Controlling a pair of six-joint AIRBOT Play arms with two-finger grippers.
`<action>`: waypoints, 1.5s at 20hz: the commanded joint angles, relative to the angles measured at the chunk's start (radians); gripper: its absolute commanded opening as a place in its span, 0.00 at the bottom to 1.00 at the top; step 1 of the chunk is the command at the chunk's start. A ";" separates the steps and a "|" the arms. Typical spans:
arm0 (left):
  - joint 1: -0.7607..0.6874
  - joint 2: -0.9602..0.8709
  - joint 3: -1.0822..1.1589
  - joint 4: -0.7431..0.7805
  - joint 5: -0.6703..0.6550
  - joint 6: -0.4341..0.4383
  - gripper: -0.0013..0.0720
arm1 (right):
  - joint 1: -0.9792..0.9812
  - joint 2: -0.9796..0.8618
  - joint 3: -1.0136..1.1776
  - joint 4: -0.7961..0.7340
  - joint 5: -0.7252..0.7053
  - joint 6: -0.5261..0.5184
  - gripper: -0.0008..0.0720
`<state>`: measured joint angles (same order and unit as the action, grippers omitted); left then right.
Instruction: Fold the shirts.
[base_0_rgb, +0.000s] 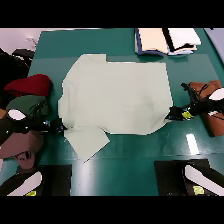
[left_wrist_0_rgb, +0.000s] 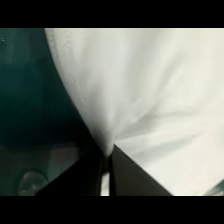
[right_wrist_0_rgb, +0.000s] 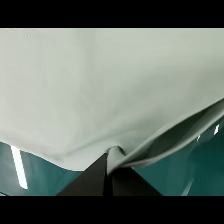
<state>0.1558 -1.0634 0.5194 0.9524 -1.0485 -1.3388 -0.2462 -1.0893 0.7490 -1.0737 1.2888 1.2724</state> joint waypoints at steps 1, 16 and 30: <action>0.002 0.011 0.064 -0.043 -0.066 0.031 0.05 | 0.004 0.000 0.026 0.002 0.024 0.003 0.03; 0.002 0.401 1.374 -0.035 -0.027 -0.076 0.05 | -0.054 0.298 1.033 -0.002 0.034 0.040 0.03; 0.002 0.008 1.213 0.059 -0.235 -0.170 0.05 | -0.087 0.030 0.957 -0.040 0.203 0.088 0.03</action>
<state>0.1566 -0.9241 1.8313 1.0393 -1.2247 -1.5066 -0.3859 -0.9737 1.8153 -1.0779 1.4689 1.3556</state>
